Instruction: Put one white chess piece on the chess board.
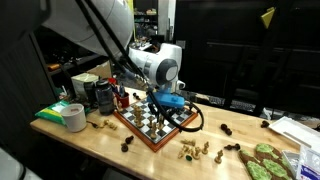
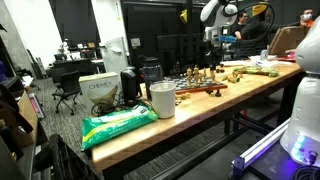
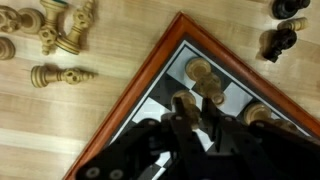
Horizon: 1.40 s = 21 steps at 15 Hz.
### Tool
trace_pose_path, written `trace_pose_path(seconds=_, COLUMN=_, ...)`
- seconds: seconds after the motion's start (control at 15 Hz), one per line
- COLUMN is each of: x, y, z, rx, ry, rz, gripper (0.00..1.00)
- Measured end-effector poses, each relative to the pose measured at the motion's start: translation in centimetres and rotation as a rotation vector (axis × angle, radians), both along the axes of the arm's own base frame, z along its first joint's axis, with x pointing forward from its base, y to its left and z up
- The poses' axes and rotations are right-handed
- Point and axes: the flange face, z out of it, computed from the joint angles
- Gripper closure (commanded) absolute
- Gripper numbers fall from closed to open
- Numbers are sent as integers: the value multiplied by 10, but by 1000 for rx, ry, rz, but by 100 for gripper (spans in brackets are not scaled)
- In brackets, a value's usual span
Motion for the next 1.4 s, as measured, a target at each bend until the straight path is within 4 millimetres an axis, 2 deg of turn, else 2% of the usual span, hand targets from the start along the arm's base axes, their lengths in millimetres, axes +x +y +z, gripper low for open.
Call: trace_pose_path(seconds=1.4, x=-1, y=-6, z=-4, rx=-3, ry=-28, rz=2, gripper=94)
